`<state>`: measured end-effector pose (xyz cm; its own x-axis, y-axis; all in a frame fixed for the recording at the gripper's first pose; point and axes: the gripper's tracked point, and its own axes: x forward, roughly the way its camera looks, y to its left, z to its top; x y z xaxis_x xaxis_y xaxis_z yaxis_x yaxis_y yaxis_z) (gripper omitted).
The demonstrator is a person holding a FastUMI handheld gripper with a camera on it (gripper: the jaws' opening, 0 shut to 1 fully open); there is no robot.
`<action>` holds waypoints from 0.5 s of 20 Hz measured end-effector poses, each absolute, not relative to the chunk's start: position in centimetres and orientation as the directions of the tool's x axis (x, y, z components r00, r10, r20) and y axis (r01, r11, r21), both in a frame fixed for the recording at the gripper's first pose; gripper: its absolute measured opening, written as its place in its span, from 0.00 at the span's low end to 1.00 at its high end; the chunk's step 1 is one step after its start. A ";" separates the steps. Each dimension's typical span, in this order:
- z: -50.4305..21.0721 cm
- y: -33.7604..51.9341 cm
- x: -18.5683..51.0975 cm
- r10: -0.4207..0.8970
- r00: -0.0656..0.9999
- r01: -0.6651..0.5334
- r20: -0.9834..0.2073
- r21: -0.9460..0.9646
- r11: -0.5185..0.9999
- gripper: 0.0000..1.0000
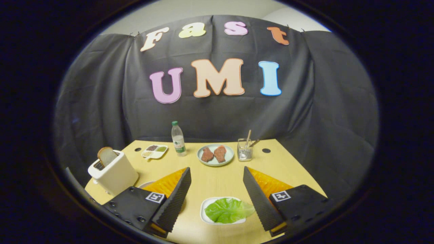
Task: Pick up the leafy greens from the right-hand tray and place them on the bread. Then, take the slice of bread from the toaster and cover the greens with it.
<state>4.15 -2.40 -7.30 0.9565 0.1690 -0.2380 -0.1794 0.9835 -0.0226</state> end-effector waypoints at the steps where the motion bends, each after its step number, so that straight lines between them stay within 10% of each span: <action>1: -8.5 -2.7 4.4 0.179 0.946 -0.189 -0.269 -0.011 0.982 0.98; 10: -20.8 -9.2 7.5 0.228 0.769 -0.269 -0.598 0.022 0.963 0.98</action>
